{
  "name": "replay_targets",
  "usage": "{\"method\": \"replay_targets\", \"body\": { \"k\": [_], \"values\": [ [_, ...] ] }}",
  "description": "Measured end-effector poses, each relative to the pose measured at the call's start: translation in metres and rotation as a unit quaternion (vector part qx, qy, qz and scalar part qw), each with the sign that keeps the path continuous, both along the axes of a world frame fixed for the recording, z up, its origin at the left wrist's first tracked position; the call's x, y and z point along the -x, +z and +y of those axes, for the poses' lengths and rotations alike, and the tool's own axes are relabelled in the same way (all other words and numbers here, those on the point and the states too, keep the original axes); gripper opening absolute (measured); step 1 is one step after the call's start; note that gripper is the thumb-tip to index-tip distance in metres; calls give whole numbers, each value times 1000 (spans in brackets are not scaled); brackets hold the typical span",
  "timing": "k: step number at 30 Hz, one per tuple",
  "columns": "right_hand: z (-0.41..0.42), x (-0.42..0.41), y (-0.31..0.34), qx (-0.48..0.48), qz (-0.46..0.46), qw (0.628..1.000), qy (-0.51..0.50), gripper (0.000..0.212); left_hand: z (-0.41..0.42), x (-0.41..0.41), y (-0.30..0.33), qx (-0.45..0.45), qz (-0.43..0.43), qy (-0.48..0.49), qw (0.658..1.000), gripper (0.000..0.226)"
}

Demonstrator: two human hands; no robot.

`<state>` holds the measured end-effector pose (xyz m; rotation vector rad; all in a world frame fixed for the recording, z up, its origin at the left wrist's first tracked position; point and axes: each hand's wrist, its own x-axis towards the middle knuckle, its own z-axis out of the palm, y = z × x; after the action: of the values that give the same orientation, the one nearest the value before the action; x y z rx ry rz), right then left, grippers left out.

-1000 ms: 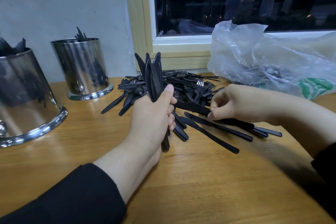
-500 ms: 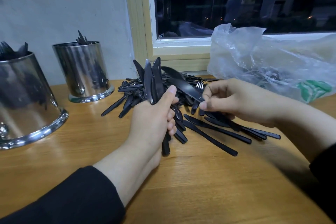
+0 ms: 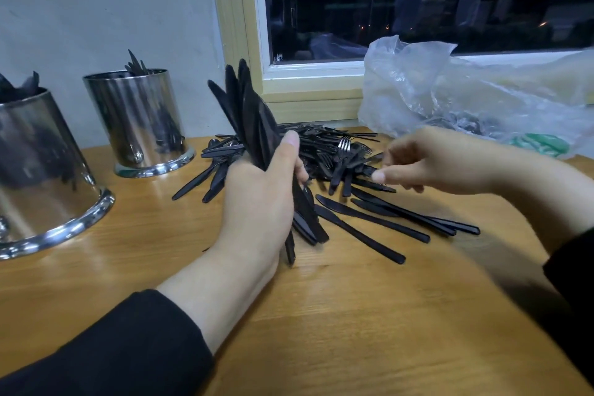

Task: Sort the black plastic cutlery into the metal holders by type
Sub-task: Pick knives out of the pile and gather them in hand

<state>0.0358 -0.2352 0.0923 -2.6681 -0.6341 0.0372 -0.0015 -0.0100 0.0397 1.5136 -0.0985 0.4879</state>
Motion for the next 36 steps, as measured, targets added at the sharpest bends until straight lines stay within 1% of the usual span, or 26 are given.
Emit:
{"method": "replay_targets", "body": {
  "k": [2,3,6,8,11,15,17,18,20,22,27,29,30,32,33,34,36],
  "values": [
    [-16,-3,-1,54,48,997,-19,49,-4,4,-2,-32,-11,-18,999,49],
    [-22,-3,-2,73,65,995,-27,46,-7,7,-4,-49,-9,-33,998,46],
    [-29,-5,-7,113,101,988,-41,40,-14,13,-13,-95,34,-88,991,26],
    [-27,-6,-11,141,113,983,-43,40,-16,16,-15,-104,70,-116,985,19],
    [-22,-10,-17,159,96,982,-42,30,-16,16,-14,-82,80,-120,986,19],
    [-15,-7,-16,165,83,982,-42,21,-23,11,-12,-46,69,-80,993,22],
    [-10,-4,-16,171,78,981,-45,18,-30,9,-9,-7,66,-64,996,24],
    [-7,-4,-16,176,73,980,-50,20,-34,7,-8,14,69,-56,996,24],
    [-3,-3,-18,191,53,978,-57,31,-42,4,-5,48,71,-48,995,22],
    [1,-2,-22,210,23,975,-62,40,-47,2,-4,68,70,-50,994,20],
    [-3,5,-22,255,-65,962,-66,39,-42,2,-9,80,74,-51,993,26],
    [-13,9,-16,225,-77,969,-64,38,-40,1,-10,79,70,-44,993,26],
    [-17,10,-11,183,-73,979,-60,34,-40,0,-10,80,69,-41,994,28],
    [-21,15,-5,51,-65,995,-47,26,-41,-1,-10,83,68,-41,993,30],
    [-20,17,-5,-19,-70,997,-34,24,-43,0,-10,82,64,-42,994,31],
    [-15,19,-7,-79,-80,994,-16,23,-44,1,-9,80,59,-42,994,33],
    [-3,23,-15,-157,-105,982,26,22,-48,3,-8,68,49,-40,996,38]
  ]
}}
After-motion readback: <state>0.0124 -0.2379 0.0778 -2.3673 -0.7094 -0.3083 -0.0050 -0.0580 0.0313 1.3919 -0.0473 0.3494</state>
